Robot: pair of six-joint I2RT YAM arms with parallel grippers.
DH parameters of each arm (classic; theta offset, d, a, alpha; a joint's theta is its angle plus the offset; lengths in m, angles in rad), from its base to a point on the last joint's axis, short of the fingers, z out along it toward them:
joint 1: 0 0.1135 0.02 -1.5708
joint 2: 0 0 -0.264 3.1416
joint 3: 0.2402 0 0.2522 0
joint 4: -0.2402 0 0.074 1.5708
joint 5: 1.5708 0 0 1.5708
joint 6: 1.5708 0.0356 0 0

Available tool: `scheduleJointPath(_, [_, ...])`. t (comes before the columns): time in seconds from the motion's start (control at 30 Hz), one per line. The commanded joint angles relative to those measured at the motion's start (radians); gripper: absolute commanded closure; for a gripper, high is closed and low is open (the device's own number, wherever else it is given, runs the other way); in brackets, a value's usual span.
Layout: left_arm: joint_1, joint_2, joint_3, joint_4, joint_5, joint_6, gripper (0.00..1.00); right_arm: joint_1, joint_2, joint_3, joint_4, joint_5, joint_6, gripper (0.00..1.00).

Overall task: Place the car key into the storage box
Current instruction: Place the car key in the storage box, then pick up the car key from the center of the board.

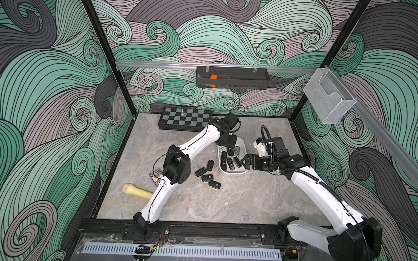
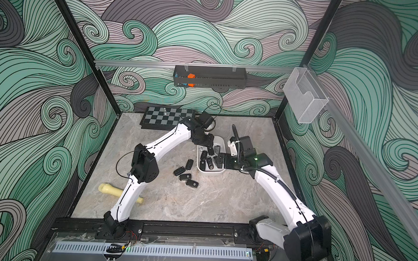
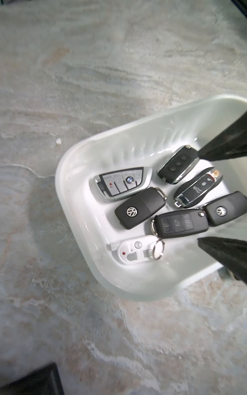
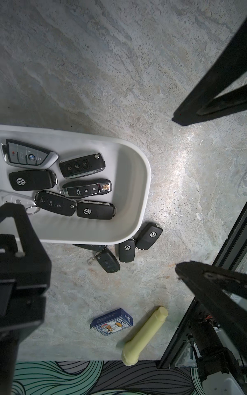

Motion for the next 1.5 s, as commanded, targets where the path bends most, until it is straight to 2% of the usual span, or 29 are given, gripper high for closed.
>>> scheduleJointPath(0.0, [-0.001,-0.156,-0.082,0.027,0.008,-0.015,0.41,-0.003,-0.034,-0.030,0.022,-0.013,0.025,0.01])
scheduleJointPath(0.17, [0.011,-0.333,-0.309,0.041,-0.040,-0.058,0.39,0.019,-0.076,-0.087,0.054,-0.023,0.089,0.01])
scheduleJointPath(0.4, [0.026,-0.635,-0.764,0.173,-0.155,-0.086,0.30,0.148,-0.088,-0.145,0.087,0.054,0.169,0.01])
scheduleJointPath(0.5, [0.037,-0.729,-0.913,0.210,-0.200,-0.089,0.20,0.213,-0.070,-0.162,0.109,0.079,0.208,0.01])
scheduleJointPath(0.53, [0.043,-0.757,-0.956,0.219,-0.211,-0.089,0.14,0.234,-0.058,-0.161,0.116,0.084,0.217,0.01])
scheduleJointPath(0.57, [0.048,-0.778,-0.988,0.225,-0.216,-0.085,0.02,0.252,-0.047,-0.158,0.121,0.091,0.224,0.01])
scheduleJointPath(0.6, [0.055,-0.800,-1.018,0.228,-0.222,-0.087,0.01,0.275,-0.034,-0.152,0.124,0.105,0.228,0.01])
scheduleJointPath(0.8, [0.129,-0.898,-1.153,0.217,-0.200,-0.124,0.01,0.366,0.080,-0.054,0.146,0.121,0.190,0.06])
scheduleJointPath(1.07, [0.316,-0.997,-1.262,0.230,-0.076,-0.163,0.01,0.459,0.334,0.154,0.139,0.095,0.134,0.13])
scheduleJointPath(1.2, [0.395,-1.019,-1.293,0.231,-0.013,-0.152,0.01,0.472,0.482,0.285,0.109,0.086,0.161,0.25])
scheduleJointPath(1.47, [0.512,-1.048,-1.366,0.264,0.134,-0.139,0.01,0.507,0.714,0.498,0.013,0.241,0.240,0.34])
